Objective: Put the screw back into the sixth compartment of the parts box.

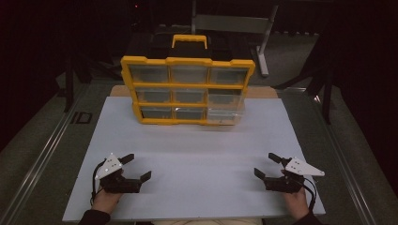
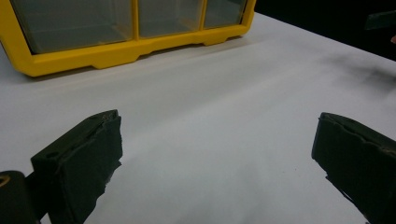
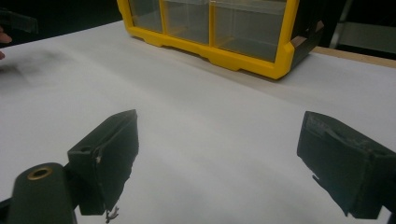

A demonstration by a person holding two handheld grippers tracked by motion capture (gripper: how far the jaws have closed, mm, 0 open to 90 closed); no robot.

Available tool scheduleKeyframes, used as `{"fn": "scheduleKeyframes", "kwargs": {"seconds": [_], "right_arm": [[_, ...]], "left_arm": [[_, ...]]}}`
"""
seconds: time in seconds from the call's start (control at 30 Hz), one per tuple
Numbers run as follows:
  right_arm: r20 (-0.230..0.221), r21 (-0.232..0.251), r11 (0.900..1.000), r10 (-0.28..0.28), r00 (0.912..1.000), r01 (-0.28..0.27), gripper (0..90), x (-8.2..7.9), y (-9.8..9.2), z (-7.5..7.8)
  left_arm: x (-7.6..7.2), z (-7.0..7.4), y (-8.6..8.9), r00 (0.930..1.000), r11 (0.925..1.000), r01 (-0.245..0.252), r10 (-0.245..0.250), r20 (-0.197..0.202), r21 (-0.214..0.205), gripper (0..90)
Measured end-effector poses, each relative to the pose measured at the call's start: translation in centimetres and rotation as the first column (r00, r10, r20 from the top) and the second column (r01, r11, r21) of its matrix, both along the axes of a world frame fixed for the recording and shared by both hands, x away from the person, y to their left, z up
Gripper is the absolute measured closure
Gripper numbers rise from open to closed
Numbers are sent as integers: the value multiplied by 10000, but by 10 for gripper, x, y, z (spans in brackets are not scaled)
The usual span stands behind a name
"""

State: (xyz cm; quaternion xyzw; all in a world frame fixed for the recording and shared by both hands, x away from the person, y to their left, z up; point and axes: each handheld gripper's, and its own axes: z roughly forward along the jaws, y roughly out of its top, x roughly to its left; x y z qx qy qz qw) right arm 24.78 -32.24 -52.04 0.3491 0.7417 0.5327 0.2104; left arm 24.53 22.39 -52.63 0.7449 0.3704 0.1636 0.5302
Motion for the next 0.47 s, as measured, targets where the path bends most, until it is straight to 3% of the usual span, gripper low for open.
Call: {"fn": "scheduleKeyframes", "kwargs": {"seconds": [0.47], "right_arm": [[-49, -13, 10000, -36, 10000, 35, 126, 0, -1, 0]], "left_arm": [[0, 1, 2, 9998, 9996, -196, 197, 42, -198, 24]]}}
